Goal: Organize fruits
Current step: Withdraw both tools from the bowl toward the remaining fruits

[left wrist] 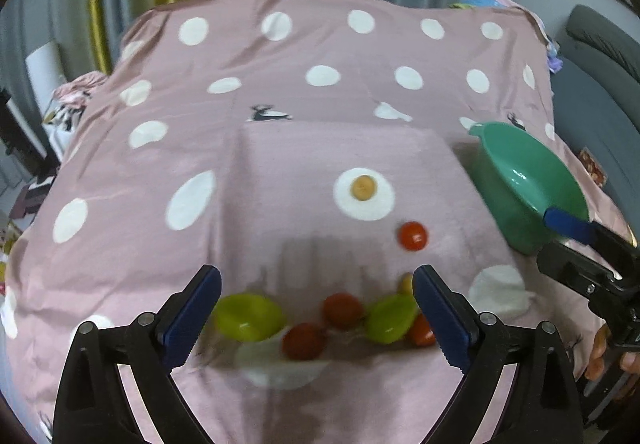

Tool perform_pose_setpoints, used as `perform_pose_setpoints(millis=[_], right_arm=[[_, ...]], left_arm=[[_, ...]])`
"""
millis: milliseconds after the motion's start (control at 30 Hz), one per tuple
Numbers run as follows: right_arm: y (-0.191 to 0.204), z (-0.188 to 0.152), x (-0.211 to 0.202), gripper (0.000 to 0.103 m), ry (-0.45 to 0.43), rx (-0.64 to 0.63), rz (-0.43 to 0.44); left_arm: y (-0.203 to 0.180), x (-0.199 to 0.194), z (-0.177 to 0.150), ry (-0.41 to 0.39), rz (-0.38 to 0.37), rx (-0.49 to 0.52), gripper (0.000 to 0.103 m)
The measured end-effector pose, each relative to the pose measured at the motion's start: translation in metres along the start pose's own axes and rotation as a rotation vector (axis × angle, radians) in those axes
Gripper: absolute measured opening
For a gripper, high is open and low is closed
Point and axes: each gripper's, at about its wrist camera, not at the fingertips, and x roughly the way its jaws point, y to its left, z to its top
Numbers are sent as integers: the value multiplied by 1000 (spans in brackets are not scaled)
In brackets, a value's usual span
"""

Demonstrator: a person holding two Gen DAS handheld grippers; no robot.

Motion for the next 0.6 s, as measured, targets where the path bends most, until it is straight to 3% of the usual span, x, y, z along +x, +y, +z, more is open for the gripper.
perform_pose_setpoints(millis=[200,367,533,600], right_arm=[[14,-11,16,88,68,16,18],[26,-22,30,87,158,-15,66],[24,-24,39,72,210,-38,33],[20,-22,39,71,205,-22,23]], left_arm=[[28,-8,-18,9,-3,19,96],[31,-11,-30,18,-52,66,96],[20,-6,-36,32,-134,125,96],[14,-4,-35,29,-155,149,96]])
